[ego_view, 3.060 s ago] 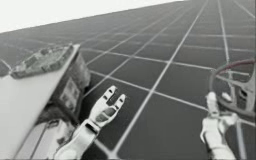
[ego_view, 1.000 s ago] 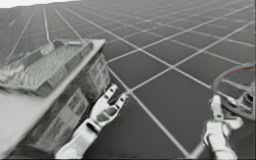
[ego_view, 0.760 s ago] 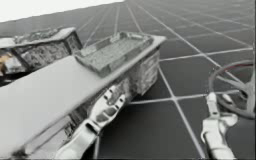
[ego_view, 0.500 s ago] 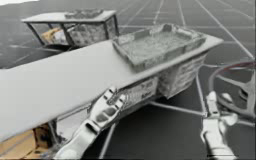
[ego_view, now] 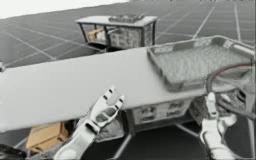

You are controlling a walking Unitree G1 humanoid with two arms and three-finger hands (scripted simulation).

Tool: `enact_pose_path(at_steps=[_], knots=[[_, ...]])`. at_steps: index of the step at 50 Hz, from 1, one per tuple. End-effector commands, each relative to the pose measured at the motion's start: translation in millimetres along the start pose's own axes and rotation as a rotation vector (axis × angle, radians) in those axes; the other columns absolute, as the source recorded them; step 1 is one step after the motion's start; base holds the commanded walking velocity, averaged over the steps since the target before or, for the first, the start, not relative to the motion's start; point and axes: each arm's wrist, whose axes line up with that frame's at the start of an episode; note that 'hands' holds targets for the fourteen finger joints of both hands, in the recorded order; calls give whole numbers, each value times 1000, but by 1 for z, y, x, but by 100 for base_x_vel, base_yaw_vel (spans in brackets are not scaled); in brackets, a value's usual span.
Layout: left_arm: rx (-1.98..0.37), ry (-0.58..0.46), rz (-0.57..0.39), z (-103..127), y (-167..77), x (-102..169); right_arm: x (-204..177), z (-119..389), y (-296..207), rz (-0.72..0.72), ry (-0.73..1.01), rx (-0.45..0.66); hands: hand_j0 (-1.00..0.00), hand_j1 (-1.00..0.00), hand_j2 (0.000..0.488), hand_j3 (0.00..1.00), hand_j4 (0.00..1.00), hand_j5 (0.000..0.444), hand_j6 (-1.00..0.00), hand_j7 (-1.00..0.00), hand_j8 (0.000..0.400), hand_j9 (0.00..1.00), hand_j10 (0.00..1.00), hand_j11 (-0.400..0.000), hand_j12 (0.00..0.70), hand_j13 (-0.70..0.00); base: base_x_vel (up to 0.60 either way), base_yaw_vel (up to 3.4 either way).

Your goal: Pick up and drop off the object

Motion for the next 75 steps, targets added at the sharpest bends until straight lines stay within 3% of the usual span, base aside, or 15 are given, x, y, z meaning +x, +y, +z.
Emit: enact_pose_path(at_steps=[1,51,52,53,55,59,62,65,68,71,75], knots=[[-12,-3,-9,0,1,-1,-1,9,7,28,-35,1,0,0,0,1000,1000,0,0,0,0,1000,1000,-400,0,-700,22,38],[-12,-3,-9,0,1,-1,-1,9,7,28,-35,1,0,0,0,1000,1000,0,0,0,0,1000,1000,-400,0,-700,19,26],[33,-147,136,85,12,146,104,-115,196,141,141,-15,0,0,0,1000,1000,0,0,0,0,1000,1000,-400,0,-700,0,40],[30,-150,184,86,28,151,109,-145,199,139,181,-42,0,0,0,1000,1000,0,0,0,0,1000,1000,-400,0,-700,0,47],[55,-218,257,103,34,137,95,-187,226,191,270,-49,0,0,0,1000,1000,0,0,0,0,1000,1000,-400,0,-700,0,61],[51,-384,445,143,81,81,19,-301,283,332,462,-124,0,0,0,1000,1000,0,0,0,0,1000,1000,-400,0,-700,0,99],[58,-430,499,156,91,68,-4,-334,301,369,521,-140,0,0,0,1000,1000,0,0,0,0,1000,1000,-400,0,-700,0,127],[55,-425,487,159,93,81,6,-335,308,366,509,-137,0,0,0,1000,1000,0,0,0,0,1000,1000,-400,0,-700,0,130],[52,-392,419,151,82,112,41,-304,309,342,443,-108,0,0,0,1000,1000,0,0,0,0,1000,1000,-400,0,-700,0,120],[69,-335,327,136,48,152,90,-247,301,292,361,-55,0,0,0,1000,1000,0,0,0,0,1000,1000,-400,0,-700,0,101],[97,-239,165,103,-22,203,155,-135,271,209,217,39,0,0,0,1000,1000,0,0,0,0,1000,1000,-400,0,-700,0,71]])
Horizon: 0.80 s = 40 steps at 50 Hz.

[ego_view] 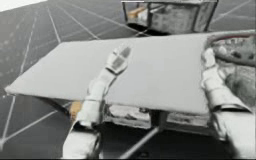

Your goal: Pick up and drop off the object

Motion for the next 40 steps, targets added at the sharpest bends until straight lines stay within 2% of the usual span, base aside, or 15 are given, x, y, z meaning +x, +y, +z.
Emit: enact_pose_path(at_steps=[1,2,4,7,10,13,17,21,25,29,32,37,38,39,40], knots=[[10,100,-210,-51,-82,86,167,82,1,-65,-214,101,0,0,0,1000,1000,0,0,0,0,1000,1000,-400,0,-700,0,47],[6,122,-260,-61,-102,84,162,116,-14,-81,-263,121,0,0,0,1000,1000,0,0,0,0,1000,1000,-400,0,-700,0,37],[32,169,-345,-86,-147,79,159,202,-71,-210,-372,251,0,0,0,1000,1000,0,0,0,0,1000,1000,-400,0,-700,0,22],[60,255,-483,-134,-208,44,121,293,-145,-321,-492,418,0,0,0,1000,1000,0,0,0,0,1000,1000,-400,0,-700,0,-4],[96,358,-629,-184,-266,11,83,369,-234,-368,-656,444,0,0,0,1000,1000,0,0,0,0,1000,1000,-400,0,-700,0,-37],[85,501,-770,-231,-309,-30,0,432,-322,-483,-816,486,0,0,0,1000,1000,0,0,0,0,1000,1000,-400,0,-700,0,-75],[89,681,-895,-288,-344,-86,-102,471,-424,-640,-965,523,0,0,0,1000,1000,0,0,0,0,1000,1000,-400,0,-700,0,-118],[132,720,-928,-310,-349,-118,-132,467,-473,-687,-980,568,0,0,0,1000,1000,0,0,0,0,1000,1000,-400,0,-700,0,-141],[156,668,-898,-302,-335,-118,-110,451,-468,-649,-928,581,0,0,0,1000,1000,0,0,0,0,1000,1000,-400,0,-700,0,-137],[158,580,-806,-273,-312,-94,-56,427,-421,-577,-828,549,0,0,0,1000,1000,0,0,0,0,1000,1000,-400,0,-700,0,-116],[139,491,-717,-239,-288,-69,-9,404,-360,-496,-742,501,0,0,0,1000,1000,0,0,0,0,1000,1000,-400,0,-700,0,-89],[78,323,-566,-164,-232,-36,50,347,-228,-336,-605,401,0,0,0,1000,1000,0,0,0,0,1000,1000,-400,0,-700,0,-53],[72,303,-523,-148,-219,-33,63,333,-205,-288,-601,374,0,0,0,647,1000,177,0,0,0,1000,1000,-400,0,-700,0,-26],[53,287,-498,-136,-202,-32,69,324,-182,-276,-554,365,0,0,0,0,336,168,0,0,0,1000,1000,-400,0,-700,0,-18],[58,273,-478,-124,-201,-29,74,310,-154,-264,-523,392,0,0,0,0,0,0,0,0,0,1000,1000,-400,0,-700,0,-11]])
